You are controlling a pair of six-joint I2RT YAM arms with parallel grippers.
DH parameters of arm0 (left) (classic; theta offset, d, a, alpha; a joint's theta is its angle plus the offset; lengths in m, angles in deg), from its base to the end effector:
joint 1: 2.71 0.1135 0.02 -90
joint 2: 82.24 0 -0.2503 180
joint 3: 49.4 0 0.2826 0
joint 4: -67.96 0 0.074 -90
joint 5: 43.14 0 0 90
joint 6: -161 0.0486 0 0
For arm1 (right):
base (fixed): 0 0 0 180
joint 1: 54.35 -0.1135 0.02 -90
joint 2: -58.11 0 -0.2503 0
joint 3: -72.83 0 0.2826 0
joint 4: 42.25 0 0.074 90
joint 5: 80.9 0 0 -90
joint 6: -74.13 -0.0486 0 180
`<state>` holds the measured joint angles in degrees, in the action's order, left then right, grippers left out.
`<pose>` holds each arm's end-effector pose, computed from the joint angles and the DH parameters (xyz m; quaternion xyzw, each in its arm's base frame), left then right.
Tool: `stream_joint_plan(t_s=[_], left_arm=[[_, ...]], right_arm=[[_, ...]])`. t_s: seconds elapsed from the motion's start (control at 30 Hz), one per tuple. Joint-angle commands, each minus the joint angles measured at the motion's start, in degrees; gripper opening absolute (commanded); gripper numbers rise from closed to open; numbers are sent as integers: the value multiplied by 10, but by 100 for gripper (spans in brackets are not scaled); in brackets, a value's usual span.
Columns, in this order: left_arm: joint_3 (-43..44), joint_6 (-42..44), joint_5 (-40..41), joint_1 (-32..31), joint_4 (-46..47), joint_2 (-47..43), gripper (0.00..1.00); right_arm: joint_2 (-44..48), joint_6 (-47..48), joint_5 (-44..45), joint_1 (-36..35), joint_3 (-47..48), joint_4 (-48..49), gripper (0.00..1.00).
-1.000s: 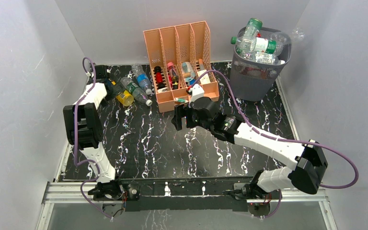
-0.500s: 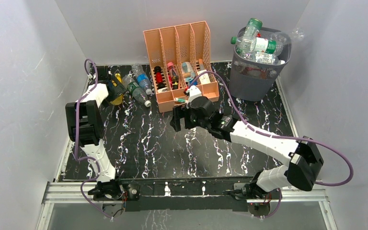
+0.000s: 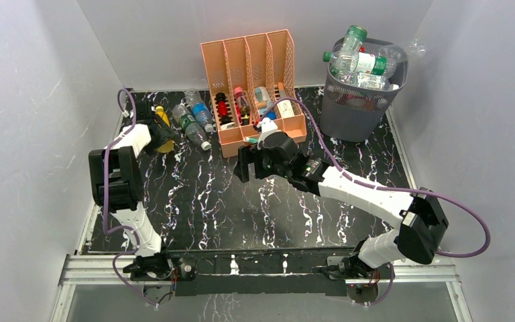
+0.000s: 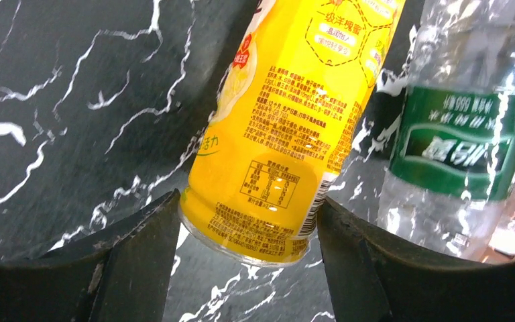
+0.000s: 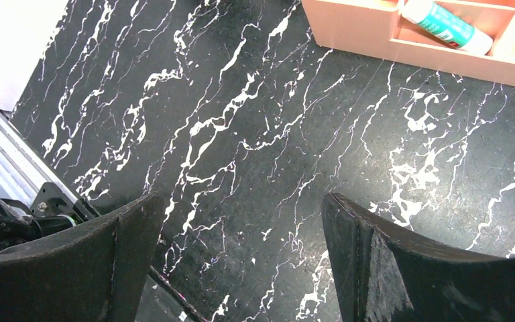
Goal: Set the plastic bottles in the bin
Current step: Pick up the plastic bottle at the center of the board.
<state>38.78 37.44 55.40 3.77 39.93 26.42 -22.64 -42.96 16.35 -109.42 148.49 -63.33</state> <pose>0.4420 0.0575 0.1603 -0.3440 0.8672 -0.0150 0.3597 0.2174 0.3006 0.2816 -0.1724 0.8301 0.3062 0.4330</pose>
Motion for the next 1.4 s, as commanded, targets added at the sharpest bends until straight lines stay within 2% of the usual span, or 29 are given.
stream_joint_plan(t_s=[0.0, 0.1, 0.37, 0.5, 0.6, 0.77, 0.9, 1.03, 1.2, 1.27, 1.3, 1.37], left_arm=[[-39, 1, -16, -1, -13, -86, 46], [-68, 3, -26, 0, -16, -131, 35], [-88, 19, -49, -1, -55, -231, 32], [-98, 19, -98, -4, -67, -294, 32], [-100, 17, -154, -16, -79, -348, 32], [-112, -6, -251, -50, -74, -430, 33], [-137, -46, -330, -92, -23, -475, 33], [-152, -78, -368, -145, 26, -499, 34], [-168, -122, -429, -194, 121, -508, 35], [-172, -138, -453, -221, 158, -500, 36], [-175, -143, -450, -254, 189, -489, 36], [-178, -152, -442, -306, 235, -456, 37]], right_arm=[[5, -3, -6, 3, 31, 23, 98], [5, -4, -5, 3, 34, 22, 98], [29, -17, -7, 3, 19, 29, 98], [41, -6, 4, 4, 30, 23, 98], [43, -2, -19, 21, 60, 9, 98], [38, -17, -130, 118, 132, -15, 98], [44, -32, -199, 188, 168, -13, 98], [46, -63, -280, 259, 183, 4, 98], [45, -168, -422, 367, 154, 104, 98], [38, -229, -479, 407, 139, 167, 98], [32, -291, -527, 433, 120, 249, 98], [25, -288, -532, 437, 135, 236, 98]])
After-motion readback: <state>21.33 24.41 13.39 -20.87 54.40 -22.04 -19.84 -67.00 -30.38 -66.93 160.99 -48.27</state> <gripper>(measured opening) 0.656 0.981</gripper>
